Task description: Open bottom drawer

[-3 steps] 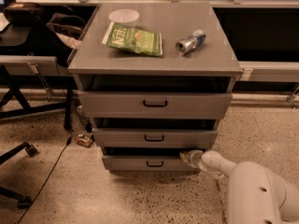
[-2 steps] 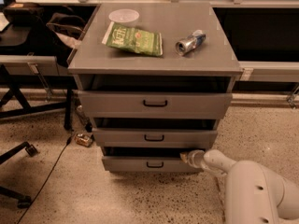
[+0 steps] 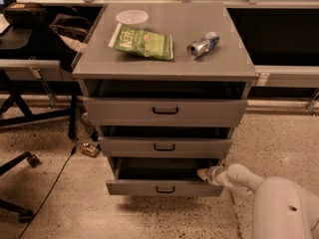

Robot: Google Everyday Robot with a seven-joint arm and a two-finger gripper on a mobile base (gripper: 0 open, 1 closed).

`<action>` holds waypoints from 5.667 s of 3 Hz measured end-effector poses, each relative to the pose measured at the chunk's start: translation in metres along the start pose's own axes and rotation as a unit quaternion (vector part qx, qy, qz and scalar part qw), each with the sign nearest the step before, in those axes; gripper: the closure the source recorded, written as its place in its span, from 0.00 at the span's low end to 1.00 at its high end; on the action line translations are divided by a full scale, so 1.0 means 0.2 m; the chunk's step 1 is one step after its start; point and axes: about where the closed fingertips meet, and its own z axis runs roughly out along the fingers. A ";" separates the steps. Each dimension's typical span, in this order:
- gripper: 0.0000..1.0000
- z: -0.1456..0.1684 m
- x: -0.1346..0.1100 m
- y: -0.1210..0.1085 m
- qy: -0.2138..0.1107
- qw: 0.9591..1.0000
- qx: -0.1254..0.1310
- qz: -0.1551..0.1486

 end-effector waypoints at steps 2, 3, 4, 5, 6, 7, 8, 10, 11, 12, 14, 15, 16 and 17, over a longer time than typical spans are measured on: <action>1.00 0.06 0.08 -0.01 0.021 1.000 -0.006 -0.004; 1.00 0.08 0.18 -0.03 0.048 0.999 -0.021 -0.009; 1.00 0.07 0.17 -0.02 0.048 0.999 -0.021 -0.009; 1.00 0.03 0.24 -0.02 0.059 0.997 -0.039 -0.015; 1.00 0.03 0.24 -0.02 0.059 0.997 -0.039 -0.015; 1.00 -0.08 0.34 0.01 0.072 0.994 -0.077 -0.037; 1.00 -0.08 0.34 0.01 0.072 0.994 -0.077 -0.037; 1.00 -0.10 0.43 0.09 0.078 0.992 -0.095 -0.029; 1.00 -0.11 0.48 0.13 0.090 0.988 -0.116 -0.042; 1.00 -0.11 0.48 0.14 0.090 0.988 -0.116 -0.042; 1.00 -0.17 0.58 0.17 0.102 0.982 -0.152 -0.052; 1.00 -0.25 0.71 0.21 0.116 0.973 -0.188 -0.064; 1.00 -0.25 0.70 0.21 0.116 0.973 -0.188 -0.064; 0.81 -0.25 0.70 0.21 0.116 0.973 -0.188 -0.064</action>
Offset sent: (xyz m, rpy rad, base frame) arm -0.0115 -0.0054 -0.0502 -0.0377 0.0908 0.0623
